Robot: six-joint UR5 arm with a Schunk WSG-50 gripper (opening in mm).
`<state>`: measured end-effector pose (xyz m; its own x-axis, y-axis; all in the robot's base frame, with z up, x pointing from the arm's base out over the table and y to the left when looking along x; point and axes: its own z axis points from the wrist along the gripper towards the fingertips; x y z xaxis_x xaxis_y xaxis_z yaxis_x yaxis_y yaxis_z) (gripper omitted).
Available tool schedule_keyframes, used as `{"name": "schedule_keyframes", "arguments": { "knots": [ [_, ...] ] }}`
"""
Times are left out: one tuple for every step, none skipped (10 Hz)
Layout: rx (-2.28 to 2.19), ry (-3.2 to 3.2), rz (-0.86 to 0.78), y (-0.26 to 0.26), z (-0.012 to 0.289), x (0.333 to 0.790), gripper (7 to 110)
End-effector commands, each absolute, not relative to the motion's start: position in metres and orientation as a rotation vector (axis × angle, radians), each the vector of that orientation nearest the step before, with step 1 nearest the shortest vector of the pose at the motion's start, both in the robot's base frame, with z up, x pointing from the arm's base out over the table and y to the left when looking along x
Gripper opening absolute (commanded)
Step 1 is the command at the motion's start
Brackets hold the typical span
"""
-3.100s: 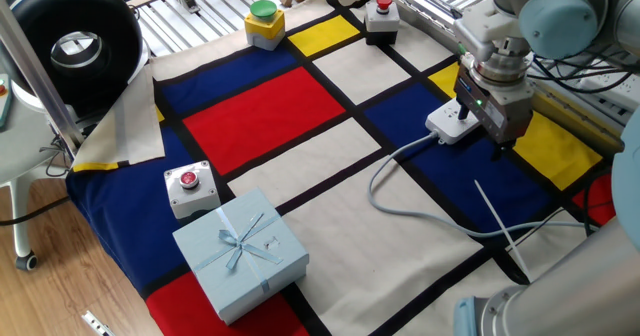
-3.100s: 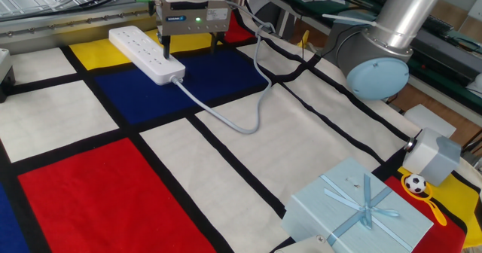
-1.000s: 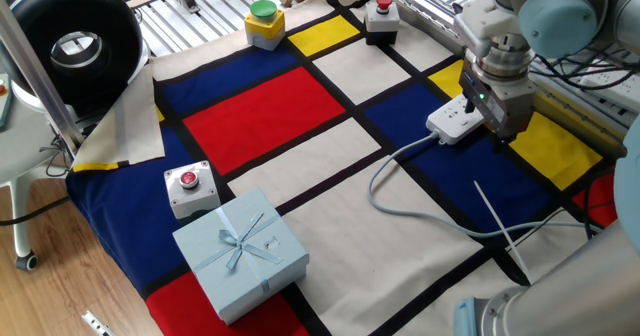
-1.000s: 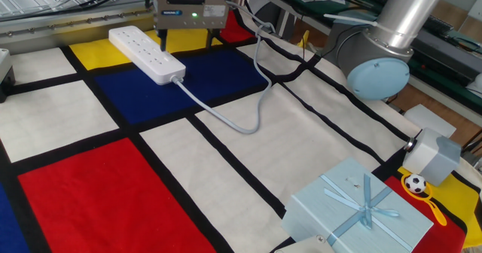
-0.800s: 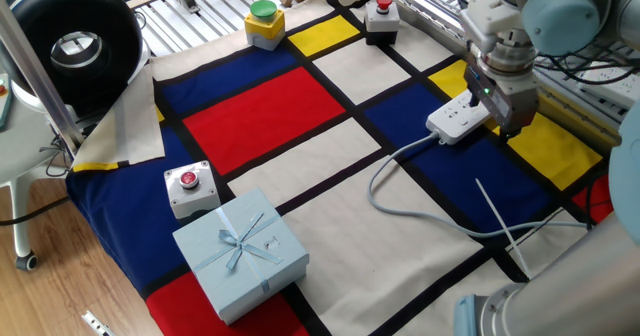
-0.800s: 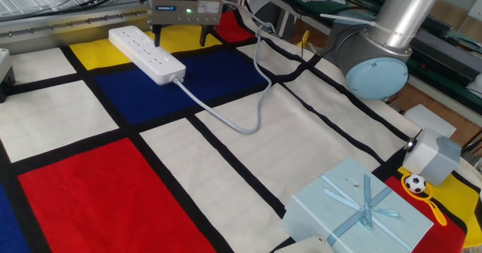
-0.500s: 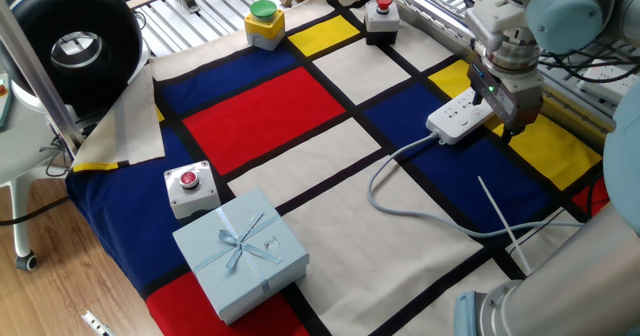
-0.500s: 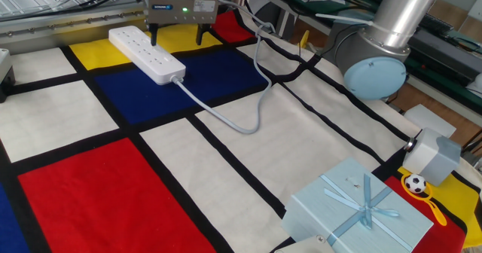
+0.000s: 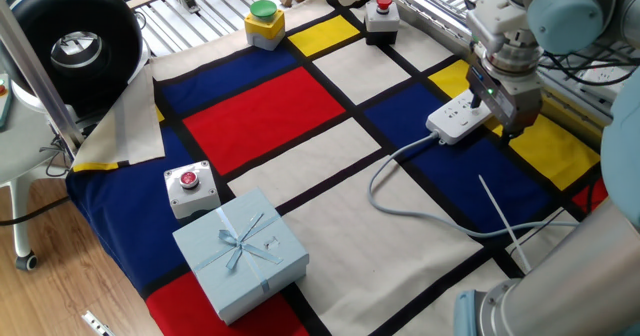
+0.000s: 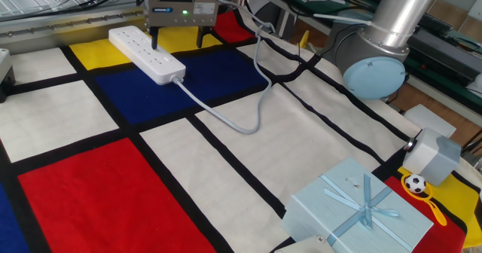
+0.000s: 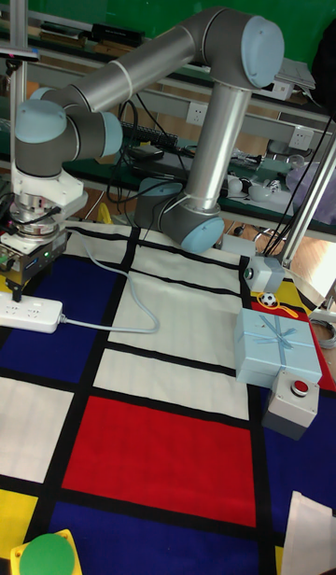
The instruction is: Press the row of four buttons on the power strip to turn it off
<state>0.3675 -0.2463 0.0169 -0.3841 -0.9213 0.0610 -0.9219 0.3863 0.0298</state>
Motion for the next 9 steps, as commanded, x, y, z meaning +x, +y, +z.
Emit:
{"name": "schedule_keyframes", "arguments": {
  "knots": [
    [1.695, -2.571, 0.007, -0.2464, 0.015, 0.3671, 22],
    [1.688, -2.569, 0.011, -0.2476, 0.015, 0.3663, 22],
    [1.682, -2.569, 0.01, -0.2481, 0.0151, 0.3656, 22],
    [1.677, -2.566, 0.005, -0.2481, 0.0152, 0.364, 22],
    [1.671, -2.567, 0.006, -0.2486, 0.0153, 0.3637, 22],
    [1.67, -2.566, 0.001, -0.2481, 0.0154, 0.3629, 22],
    [1.67, -2.561, -0.006, -0.2477, 0.0156, 0.3614, 22],
    [1.668, -2.558, -0.006, -0.2481, 0.0157, 0.3607, 22],
    [1.666, -2.556, -0.012, -0.2477, 0.0158, 0.3595, 22]
  ]
}}
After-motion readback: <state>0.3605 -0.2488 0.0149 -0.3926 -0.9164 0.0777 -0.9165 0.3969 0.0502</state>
